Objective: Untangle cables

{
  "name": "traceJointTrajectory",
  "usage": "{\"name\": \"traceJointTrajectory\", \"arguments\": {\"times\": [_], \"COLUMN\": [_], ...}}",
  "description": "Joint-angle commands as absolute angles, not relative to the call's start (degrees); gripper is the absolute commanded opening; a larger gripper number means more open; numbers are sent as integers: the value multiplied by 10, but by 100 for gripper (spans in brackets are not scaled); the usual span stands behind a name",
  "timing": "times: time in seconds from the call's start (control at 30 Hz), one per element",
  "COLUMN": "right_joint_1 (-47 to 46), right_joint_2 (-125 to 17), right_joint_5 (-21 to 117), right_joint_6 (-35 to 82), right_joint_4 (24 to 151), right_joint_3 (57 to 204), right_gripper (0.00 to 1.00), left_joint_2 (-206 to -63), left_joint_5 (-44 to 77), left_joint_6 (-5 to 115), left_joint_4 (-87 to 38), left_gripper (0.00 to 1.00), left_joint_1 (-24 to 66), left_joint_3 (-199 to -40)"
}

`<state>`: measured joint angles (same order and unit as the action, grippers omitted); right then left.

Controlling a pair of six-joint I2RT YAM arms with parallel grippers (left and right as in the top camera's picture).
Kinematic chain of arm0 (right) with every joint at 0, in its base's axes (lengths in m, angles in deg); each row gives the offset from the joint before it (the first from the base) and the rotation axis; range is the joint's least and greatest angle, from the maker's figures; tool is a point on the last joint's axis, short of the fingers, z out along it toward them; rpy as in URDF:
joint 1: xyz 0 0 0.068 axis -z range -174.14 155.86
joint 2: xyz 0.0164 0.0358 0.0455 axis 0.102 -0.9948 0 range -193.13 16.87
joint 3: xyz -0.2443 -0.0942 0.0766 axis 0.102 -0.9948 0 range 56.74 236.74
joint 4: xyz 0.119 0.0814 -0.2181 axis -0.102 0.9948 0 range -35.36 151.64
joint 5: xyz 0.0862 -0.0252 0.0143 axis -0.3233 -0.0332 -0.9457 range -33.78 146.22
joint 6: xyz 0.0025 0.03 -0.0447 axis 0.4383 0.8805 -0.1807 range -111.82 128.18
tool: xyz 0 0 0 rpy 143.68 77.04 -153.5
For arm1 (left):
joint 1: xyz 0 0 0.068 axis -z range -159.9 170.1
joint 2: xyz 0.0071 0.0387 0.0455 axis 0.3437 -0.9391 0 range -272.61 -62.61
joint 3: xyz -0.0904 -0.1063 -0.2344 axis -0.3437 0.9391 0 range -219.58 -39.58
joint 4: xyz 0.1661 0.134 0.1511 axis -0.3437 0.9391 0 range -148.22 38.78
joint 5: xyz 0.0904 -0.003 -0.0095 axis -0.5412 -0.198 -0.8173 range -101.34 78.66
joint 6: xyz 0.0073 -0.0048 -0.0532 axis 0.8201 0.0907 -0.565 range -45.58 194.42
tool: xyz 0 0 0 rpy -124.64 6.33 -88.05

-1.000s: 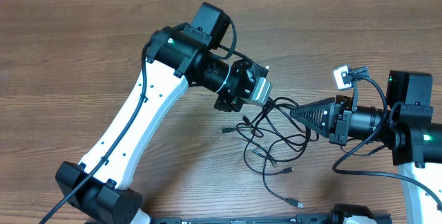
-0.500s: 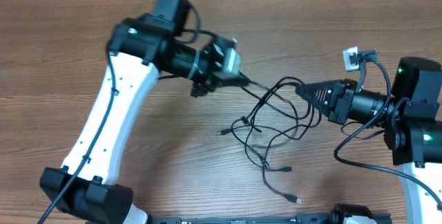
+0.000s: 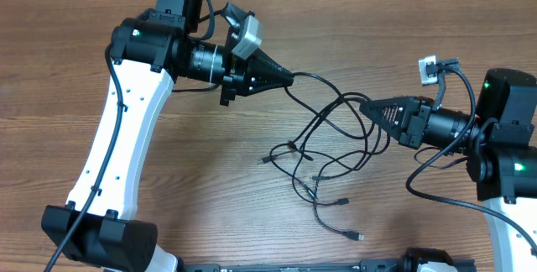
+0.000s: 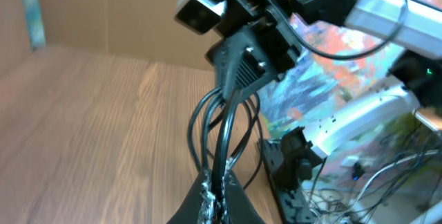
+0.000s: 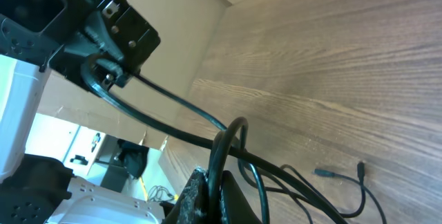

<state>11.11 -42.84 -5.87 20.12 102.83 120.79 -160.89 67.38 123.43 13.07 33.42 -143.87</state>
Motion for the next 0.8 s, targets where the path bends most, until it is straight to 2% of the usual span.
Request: {"name": "traceJointTrajectory", "arguments": {"times": [0.0, 0.13, 0.17, 0.23, 0.3, 0.33, 0.37, 0.4, 0.5, 0.67, 0.7, 0.77], "right_joint_1": [114, 114, 114, 114, 114, 114, 114, 114, 114, 114, 114, 114], "right_joint_2": [-427, -427, -427, -427, -427, -427, -427, -427, -427, -427, -427, -427], "right_joint_5": [-55, -55, -55, -55, -55, -55, -55, -55, -55, -54, -53, -53], "right_joint_6": [204, 204, 204, 204, 204, 204, 204, 204, 204, 201, 202, 202], "right_joint_4": [1032, 1039, 1040, 1042, 1042, 1042, 1042, 1042, 1042, 1042, 1042, 1042], "right_joint_3": [1210, 1210, 1210, 1210, 1210, 1210, 1210, 1210, 1210, 1210, 1210, 1210], "right_gripper": [4, 4, 4, 4, 4, 4, 4, 4, 4, 4, 4, 4], "left_joint_2": [-1592, -1592, -1592, -1592, -1592, -1592, -1592, -1592, -1592, -1592, -1592, -1592], "left_joint_5": [554, 304, 265, 229, 228, 230, 230, 230, 241, 328, 351, 408], "left_joint_6": [1052, 853, 817, 754, 701, 674, 647, 619, 555, 577, 611, 708], "left_joint_4": [107, 73, 60, 29, -13, -33, -49, -63, -92, -77, -71, -54], "left_gripper": [4, 6, 9, 30, 30, 22, 7, 5, 4, 4, 7, 22], "left_joint_1": [325, 324, 321, 312, 296, 286, 277, 268, 239, 225, 226, 237], "left_joint_3": [-1447, -1447, -1447, -1447, -1447, -1447, -1447, -1447, -1447, -1447, -1447, -1447]}}
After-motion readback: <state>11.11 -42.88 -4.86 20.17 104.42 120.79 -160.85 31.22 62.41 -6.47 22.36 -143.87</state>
